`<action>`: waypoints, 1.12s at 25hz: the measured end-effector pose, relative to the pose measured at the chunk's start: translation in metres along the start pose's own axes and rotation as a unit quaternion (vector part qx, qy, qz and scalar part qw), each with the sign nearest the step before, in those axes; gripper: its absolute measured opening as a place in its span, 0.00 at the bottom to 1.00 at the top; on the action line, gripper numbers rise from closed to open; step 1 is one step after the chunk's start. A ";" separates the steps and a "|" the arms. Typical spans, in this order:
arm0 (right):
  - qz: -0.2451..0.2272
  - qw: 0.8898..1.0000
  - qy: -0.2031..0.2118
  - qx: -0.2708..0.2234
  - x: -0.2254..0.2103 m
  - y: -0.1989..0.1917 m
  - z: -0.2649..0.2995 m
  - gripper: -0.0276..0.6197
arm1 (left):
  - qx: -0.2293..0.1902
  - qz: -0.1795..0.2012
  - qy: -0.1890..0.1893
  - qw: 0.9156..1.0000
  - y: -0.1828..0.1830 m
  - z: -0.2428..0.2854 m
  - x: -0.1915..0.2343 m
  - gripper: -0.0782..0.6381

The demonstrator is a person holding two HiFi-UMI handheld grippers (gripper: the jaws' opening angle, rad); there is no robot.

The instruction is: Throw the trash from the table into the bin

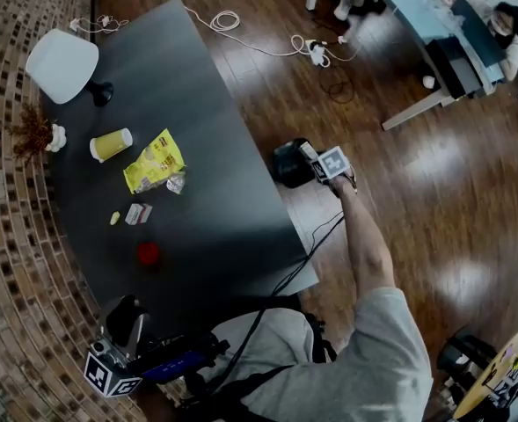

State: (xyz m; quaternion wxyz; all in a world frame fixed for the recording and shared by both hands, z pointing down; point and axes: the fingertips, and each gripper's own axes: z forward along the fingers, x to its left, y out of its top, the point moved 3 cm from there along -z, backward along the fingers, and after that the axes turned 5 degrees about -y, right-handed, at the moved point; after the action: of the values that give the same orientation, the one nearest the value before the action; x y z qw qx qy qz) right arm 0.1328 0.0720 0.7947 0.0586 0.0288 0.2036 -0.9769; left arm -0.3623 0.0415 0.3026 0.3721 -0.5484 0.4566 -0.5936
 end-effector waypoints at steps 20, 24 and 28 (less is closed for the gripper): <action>-0.061 0.951 0.141 -0.267 0.149 0.109 -0.162 0.41 | -0.031 -0.009 0.006 0.999 0.000 0.007 0.007 0.26; -0.248 0.902 0.238 -0.261 0.340 0.114 -0.173 0.43 | -0.082 -0.017 0.050 0.995 0.007 -0.043 0.029 0.26; -0.364 0.871 0.259 -0.204 0.499 0.098 -0.127 0.51 | -0.107 -0.022 0.081 0.991 -0.001 -0.099 0.040 0.26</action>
State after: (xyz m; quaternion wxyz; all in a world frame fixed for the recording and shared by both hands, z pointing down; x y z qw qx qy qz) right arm -0.3457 -0.0171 0.5998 -0.3510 0.1922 0.4019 -0.8236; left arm -0.4649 0.0172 0.3182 0.2597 -0.5450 0.5340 -0.5919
